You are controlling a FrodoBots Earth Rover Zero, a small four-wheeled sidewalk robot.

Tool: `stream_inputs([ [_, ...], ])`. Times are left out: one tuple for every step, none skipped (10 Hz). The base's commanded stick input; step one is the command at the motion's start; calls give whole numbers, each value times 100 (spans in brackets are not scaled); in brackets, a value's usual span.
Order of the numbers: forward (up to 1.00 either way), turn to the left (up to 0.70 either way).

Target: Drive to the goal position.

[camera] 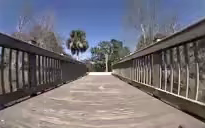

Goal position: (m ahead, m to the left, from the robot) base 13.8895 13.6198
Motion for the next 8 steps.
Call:
stream_inputs([
  [70,0],
  [70,0],
  [70,0],
  [70,0],
  [70,0],
  [70,0],
  [70,0],
  [70,0],
])
